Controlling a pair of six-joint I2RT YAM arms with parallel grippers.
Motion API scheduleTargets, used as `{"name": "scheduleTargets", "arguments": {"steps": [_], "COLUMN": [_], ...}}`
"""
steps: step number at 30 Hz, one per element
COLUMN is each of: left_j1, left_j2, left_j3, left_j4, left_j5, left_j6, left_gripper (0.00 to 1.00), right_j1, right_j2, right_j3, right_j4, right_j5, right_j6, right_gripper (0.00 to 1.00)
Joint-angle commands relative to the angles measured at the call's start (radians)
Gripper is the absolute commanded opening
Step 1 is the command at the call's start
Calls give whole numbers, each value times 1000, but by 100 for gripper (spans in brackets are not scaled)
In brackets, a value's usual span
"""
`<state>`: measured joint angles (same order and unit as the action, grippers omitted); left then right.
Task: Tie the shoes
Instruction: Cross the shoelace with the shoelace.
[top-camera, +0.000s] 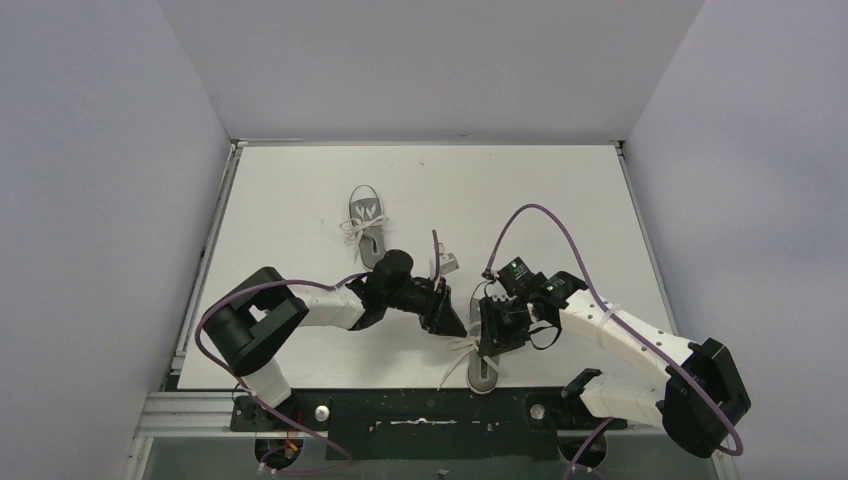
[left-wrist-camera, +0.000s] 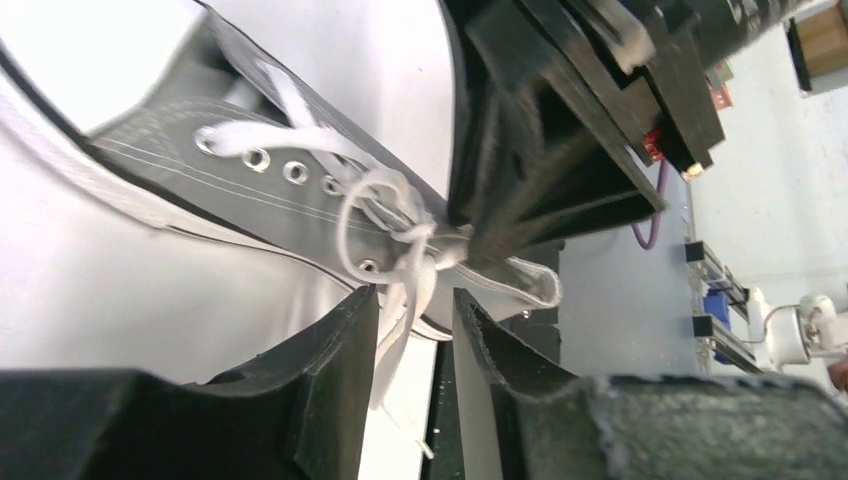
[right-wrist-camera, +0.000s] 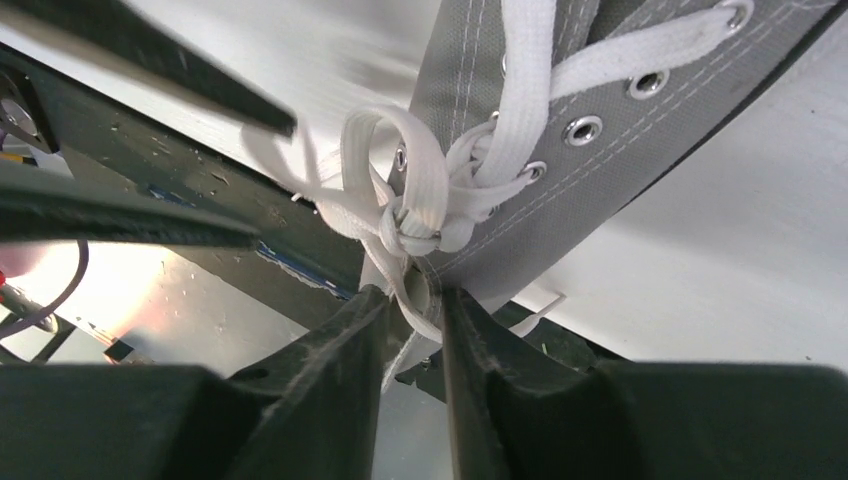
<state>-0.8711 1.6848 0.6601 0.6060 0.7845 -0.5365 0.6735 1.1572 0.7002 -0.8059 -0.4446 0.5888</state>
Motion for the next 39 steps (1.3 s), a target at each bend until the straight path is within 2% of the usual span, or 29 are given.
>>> {"name": "scheduleTargets", "arguments": {"steps": [1, 3, 7, 13, 17, 21, 23, 25, 27, 30, 32, 35, 39], "left_j1": [40, 46, 44, 31, 30, 27, 29, 33, 31, 26, 23, 17, -10], "left_j2": [-21, 3, 63, 142, 166, 173, 187, 201, 206, 200, 178, 129, 82], "left_j3": [82, 105, 155, 196, 189, 173, 164, 147, 132, 120, 107, 84, 100], "left_j4": [-65, -73, -93, -39, -13, 74, 154, 276, 372, 392, 369, 291, 127], "left_j5": [20, 28, 37, 67, 77, 113, 146, 176, 191, 200, 188, 133, 86], "left_j6": [52, 50, 44, -11, -29, -87, -141, -213, -262, -268, -235, -156, -33], "left_gripper": [34, 39, 44, 45, 45, 35, 23, 15, 11, 10, 10, 23, 33], "right_j1": [-8, -8, -8, -6, -6, -6, -8, -17, -39, -74, -90, -101, -104], "right_j2": [-60, -76, -93, -115, -113, -121, -131, -147, -164, -190, -196, -189, -155], "right_j3": [11, -4, -28, -56, -67, -52, -34, -15, -4, -11, -12, -19, -26], "right_j4": [-25, -20, -1, 8, 22, 26, 15, -4, -17, 6, 26, 64, 117], "right_j5": [15, 3, -20, -22, -26, -24, -18, -1, 12, -9, -22, -36, -60], "right_j6": [-13, -11, 1, 12, 18, 27, 33, 34, 31, 42, 47, 57, 65], "right_gripper": [32, 34, 33, 33, 29, 19, 12, 1, 0, 0, 0, 0, 0]}}
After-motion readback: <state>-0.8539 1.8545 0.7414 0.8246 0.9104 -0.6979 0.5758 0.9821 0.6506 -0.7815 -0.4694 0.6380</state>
